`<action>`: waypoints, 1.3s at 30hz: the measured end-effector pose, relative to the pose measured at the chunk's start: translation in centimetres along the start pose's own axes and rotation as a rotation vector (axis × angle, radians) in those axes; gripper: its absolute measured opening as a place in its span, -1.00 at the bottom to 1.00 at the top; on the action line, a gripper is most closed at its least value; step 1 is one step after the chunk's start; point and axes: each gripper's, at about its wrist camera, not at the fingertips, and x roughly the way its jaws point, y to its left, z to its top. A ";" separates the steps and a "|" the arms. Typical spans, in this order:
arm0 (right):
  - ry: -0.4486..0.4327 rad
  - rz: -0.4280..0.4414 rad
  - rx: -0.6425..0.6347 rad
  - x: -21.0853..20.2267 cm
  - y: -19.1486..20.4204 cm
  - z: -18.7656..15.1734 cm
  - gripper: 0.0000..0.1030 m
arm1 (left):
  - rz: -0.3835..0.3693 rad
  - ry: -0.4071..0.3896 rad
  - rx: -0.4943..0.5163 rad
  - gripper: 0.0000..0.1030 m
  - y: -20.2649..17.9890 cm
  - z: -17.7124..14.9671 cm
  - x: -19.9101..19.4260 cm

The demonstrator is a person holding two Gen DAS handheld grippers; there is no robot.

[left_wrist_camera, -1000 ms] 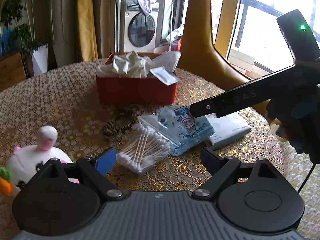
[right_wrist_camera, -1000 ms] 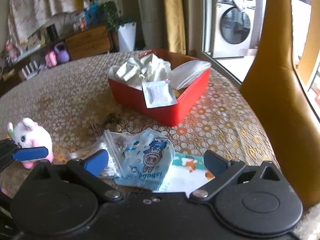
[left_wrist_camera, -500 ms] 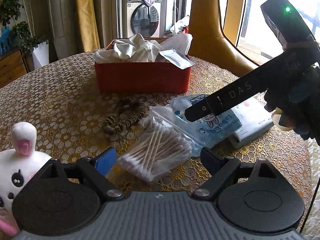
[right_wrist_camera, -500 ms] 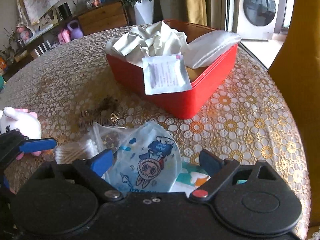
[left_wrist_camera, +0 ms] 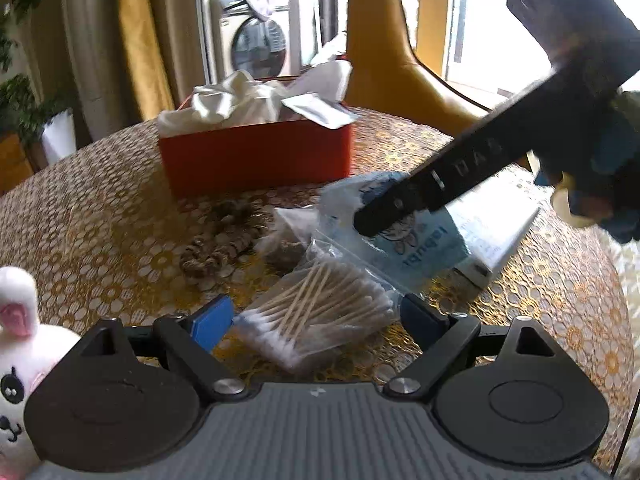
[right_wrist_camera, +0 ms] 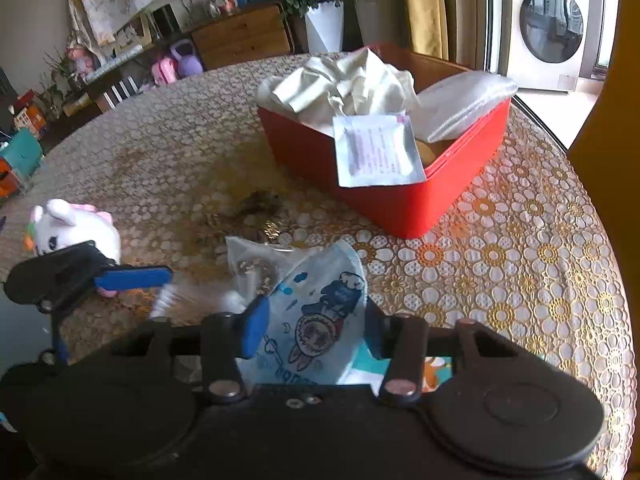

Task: Organize soft objects
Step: 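Grasp the blue printed mask packet with the right tool while the left tool reaches the cotton-swab bag, then grasp and lift the cotton-swab bag with the left tool while the right tool lifts the mask packet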

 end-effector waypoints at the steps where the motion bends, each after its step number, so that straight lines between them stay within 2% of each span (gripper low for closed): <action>1: -0.007 0.005 0.003 -0.3 0.1 -0.1 -0.14 | 0.005 0.003 0.010 0.71 -0.1 0.0 0.1; 6: -0.039 0.009 0.039 -1.1 0.5 -0.6 -0.39 | 0.006 0.013 0.028 0.53 -0.2 -0.3 0.2; 9: -0.059 0.001 0.063 -1.5 0.8 -1.2 -0.51 | 0.016 0.017 0.039 0.30 -0.2 -0.4 0.0; 15: -0.115 -0.030 0.115 -2.9 1.9 -2.5 -0.67 | 0.014 0.028 0.005 0.18 0.1 -0.3 -0.5; 24: -0.206 -0.147 0.154 -5.4 4.4 -4.6 -0.95 | 0.010 0.015 -0.056 0.17 0.4 -0.2 -3.2; 30: -0.244 -0.175 0.177 -6.0 5.6 -5.0 -0.96 | 0.022 0.003 -0.089 0.17 0.7 -0.2 -5.6; 39: -0.380 -0.218 0.182 -11.3 6.8 -4.8 -0.96 | 0.033 -0.052 -0.138 0.17 2.2 1.4 -9.7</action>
